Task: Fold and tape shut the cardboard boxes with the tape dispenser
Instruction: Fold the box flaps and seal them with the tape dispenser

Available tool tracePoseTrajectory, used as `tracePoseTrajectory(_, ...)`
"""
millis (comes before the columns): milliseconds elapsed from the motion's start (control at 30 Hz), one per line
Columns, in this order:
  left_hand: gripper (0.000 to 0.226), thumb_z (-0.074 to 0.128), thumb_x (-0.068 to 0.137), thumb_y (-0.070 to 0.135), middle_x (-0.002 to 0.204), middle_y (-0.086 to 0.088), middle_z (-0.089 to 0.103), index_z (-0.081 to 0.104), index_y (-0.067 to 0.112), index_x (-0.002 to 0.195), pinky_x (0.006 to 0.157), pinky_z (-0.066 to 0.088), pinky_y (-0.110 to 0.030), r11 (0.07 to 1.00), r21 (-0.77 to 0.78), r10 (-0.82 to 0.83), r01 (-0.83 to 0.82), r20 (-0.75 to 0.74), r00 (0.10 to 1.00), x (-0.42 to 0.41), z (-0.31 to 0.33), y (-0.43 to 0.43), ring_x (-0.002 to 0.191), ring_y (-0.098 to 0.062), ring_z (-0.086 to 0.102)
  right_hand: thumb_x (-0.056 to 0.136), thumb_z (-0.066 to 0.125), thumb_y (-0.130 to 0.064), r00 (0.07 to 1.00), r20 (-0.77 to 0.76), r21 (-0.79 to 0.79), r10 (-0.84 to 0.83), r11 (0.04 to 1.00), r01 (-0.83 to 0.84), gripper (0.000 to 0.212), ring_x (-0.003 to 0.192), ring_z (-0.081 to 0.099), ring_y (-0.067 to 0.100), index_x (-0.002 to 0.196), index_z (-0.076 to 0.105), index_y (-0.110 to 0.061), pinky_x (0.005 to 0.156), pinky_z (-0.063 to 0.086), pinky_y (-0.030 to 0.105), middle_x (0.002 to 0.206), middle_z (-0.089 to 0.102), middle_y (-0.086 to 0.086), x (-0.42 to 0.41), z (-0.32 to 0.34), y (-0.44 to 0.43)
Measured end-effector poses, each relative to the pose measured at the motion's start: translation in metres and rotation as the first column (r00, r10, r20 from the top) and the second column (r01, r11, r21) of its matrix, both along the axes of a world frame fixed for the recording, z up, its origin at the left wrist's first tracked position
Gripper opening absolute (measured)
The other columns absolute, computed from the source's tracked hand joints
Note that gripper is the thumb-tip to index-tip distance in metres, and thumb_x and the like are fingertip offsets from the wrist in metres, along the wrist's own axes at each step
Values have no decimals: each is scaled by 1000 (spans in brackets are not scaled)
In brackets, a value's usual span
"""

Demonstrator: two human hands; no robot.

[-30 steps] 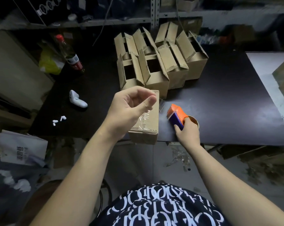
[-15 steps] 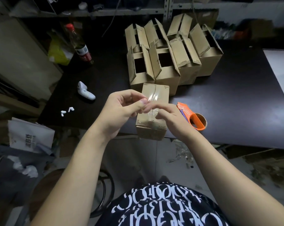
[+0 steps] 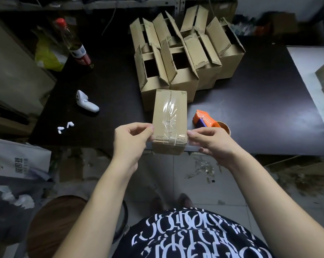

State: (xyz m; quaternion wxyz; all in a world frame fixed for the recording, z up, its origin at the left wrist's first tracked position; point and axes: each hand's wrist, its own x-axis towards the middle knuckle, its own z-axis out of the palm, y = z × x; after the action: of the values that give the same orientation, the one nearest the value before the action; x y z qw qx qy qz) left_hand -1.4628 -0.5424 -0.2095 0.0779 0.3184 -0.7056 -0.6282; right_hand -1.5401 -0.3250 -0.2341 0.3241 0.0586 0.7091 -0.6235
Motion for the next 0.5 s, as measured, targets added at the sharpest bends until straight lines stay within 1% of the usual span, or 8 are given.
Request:
tracePoseTrajectory(67, 12, 75, 93, 12, 73, -4, 77, 80, 18, 84, 63, 50, -25, 999, -4, 48, -48, 26, 998, 0, -7, 5, 72, -16, 69, 84, 83, -35, 999, 7, 42, -31, 999, 30, 23, 87, 75, 11, 98, 82, -17, 76, 53, 32, 91, 80, 0, 1, -2, 0)
tracePoseTrajectory(133, 15, 74, 92, 10, 70, -5, 76, 80, 18, 80, 64, 51, -25, 997, -26, 78, -77, 46, 996, 0, -13, 9, 67, -9, 67, 83, 84, -36, 998, -21, 93, -66, 993, 68, 22, 84, 74, 11, 95, 83, -18, 71, 53, 30, 86, 80, -1, 3, -4, -1)
tracePoseTrajectory(200, 12, 74, 91, 8, 66, -4, 75, 81, 15, 83, 63, 50, -23, 995, -38, 94, -92, 59, 994, -1, -20, 10, 60, -6, 66, 83, 84, -36, 994, -76, 140, -81, 986, 91, 19, 81, 73, 11, 90, 83, -18, 64, 50, 26, 81, 79, -3, 4, -6, -3)
tracePoseTrajectory(233, 11, 74, 91, 8, 64, -2, 74, 81, 15, 84, 65, 51, -23, 994, -55, 99, -96, 61, 993, -1, -22, 10, 59, -5, 67, 84, 84, -36, 992, -104, 160, -79, 983, 95, 18, 80, 73, 11, 88, 83, -18, 62, 49, 24, 80, 78, -3, 4, -7, -4)
tracePoseTrajectory(300, 13, 75, 90, 9, 62, 1, 74, 80, 18, 81, 71, 57, -25, 990, -106, 104, -96, 69, 992, -4, -27, 10, 64, -9, 71, 86, 83, -34, 986, -152, 197, -71, 975, 100, 15, 79, 73, 11, 86, 82, -19, 59, 49, 21, 79, 77, -4, 5, -8, -8)
tracePoseTrajectory(400, 20, 76, 88, 12, 62, 4, 73, 78, 25, 74, 75, 60, -29, 984, -154, 103, -87, 94, 990, -7, -32, 8, 72, -16, 75, 86, 83, -32, 975, -215, 264, -56, 958, 114, 13, 79, 73, 12, 84, 82, -19, 63, 56, 22, 78, 77, -5, 5, -9, -13)
tracePoseTrajectory(500, 22, 76, 88, 13, 61, 4, 73, 77, 27, 71, 71, 60, -28, 983, -164, 106, -87, 112, 988, -11, -35, 5, 72, -18, 75, 86, 84, -34, 965, -259, 317, -33, 941, 118, 14, 79, 74, 14, 84, 82, -20, 69, 60, 27, 77, 77, -3, 3, -12, -17)
